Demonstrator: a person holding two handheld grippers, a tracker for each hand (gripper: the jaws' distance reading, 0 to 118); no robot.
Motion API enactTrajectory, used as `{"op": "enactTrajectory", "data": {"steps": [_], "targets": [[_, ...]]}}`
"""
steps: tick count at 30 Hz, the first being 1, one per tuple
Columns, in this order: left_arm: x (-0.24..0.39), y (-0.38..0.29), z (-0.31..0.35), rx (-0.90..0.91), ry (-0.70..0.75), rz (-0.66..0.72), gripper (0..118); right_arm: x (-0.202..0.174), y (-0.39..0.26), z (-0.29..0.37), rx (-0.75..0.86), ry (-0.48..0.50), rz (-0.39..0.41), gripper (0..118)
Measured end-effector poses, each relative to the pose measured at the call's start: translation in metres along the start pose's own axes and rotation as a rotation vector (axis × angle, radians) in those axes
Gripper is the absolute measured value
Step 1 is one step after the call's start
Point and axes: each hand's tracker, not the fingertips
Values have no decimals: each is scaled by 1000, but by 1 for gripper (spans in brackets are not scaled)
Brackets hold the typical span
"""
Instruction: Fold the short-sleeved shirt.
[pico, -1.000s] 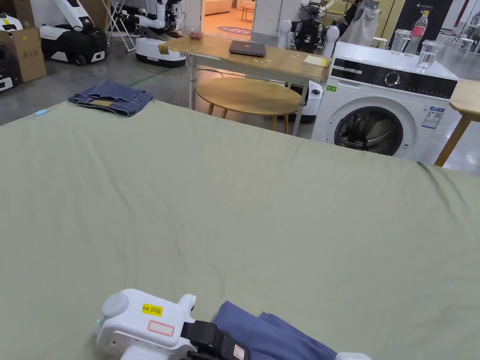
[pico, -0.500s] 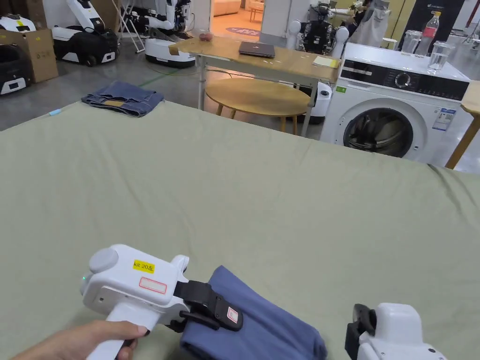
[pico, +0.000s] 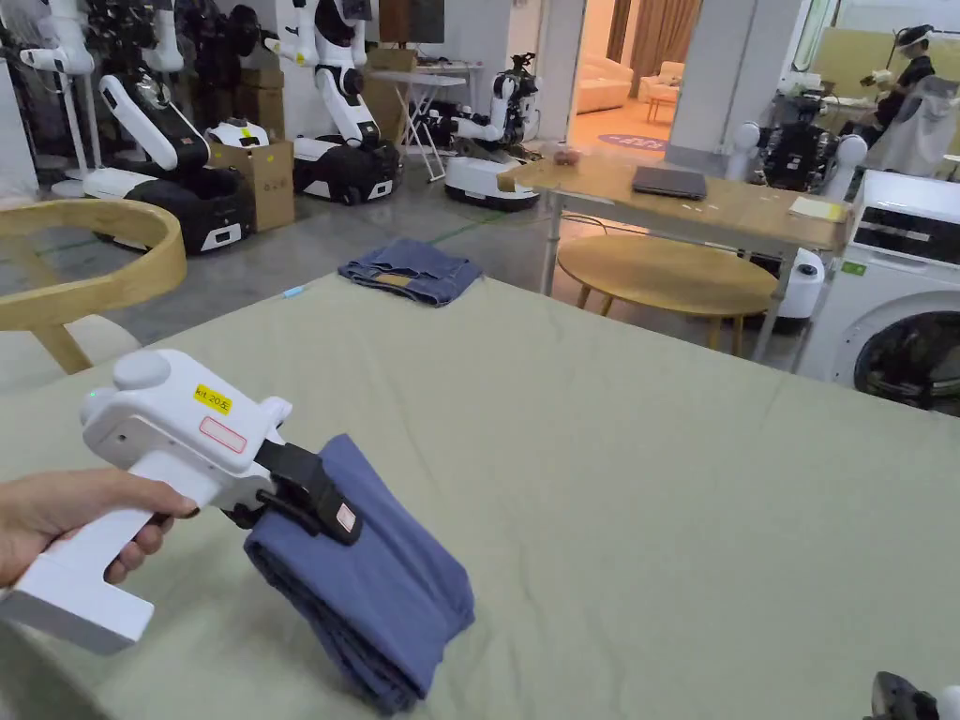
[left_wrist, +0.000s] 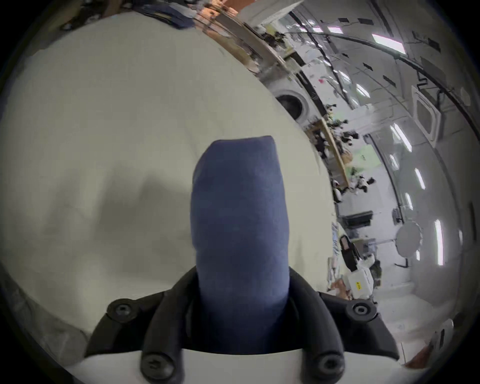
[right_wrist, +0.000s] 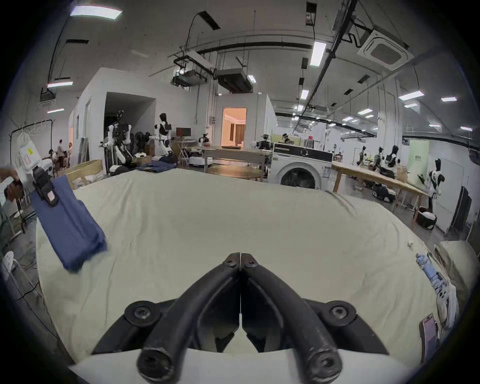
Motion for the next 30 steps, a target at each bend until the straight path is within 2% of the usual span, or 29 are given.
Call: {"op": "enactTrajectory", "data": {"steps": [7, 12, 16, 17, 19, 22, 27, 30], "targets": [[-72, 40, 56, 47, 253, 90, 21, -4, -8, -7, -45, -8, 0, 0], [-88, 48, 67, 33, 387, 92, 21, -4, -12, -11, -77, -17, 10, 0], [-100, 48, 61, 22, 418, 117, 21, -5, -14, -14, -92, -21, 11, 0], [-102, 47, 60, 24, 423, 131, 24, -5, -13, -15, -94, -20, 8, 0], [-101, 46, 54, 26, 453, 124, 45, -7, -12, -17, -96, -17, 5, 0], [-95, 41, 55, 39, 536, 96, 57, -11, -9, -18, -94, -7, 10, 0], [-89, 48, 77, 114, 685, 32, 57, -19, -4, -23, -99, 14, 24, 0], [-74, 43, 88, 192, 700, 3, 57, -23, -2, -26, -109, 29, 22, 0]]}}
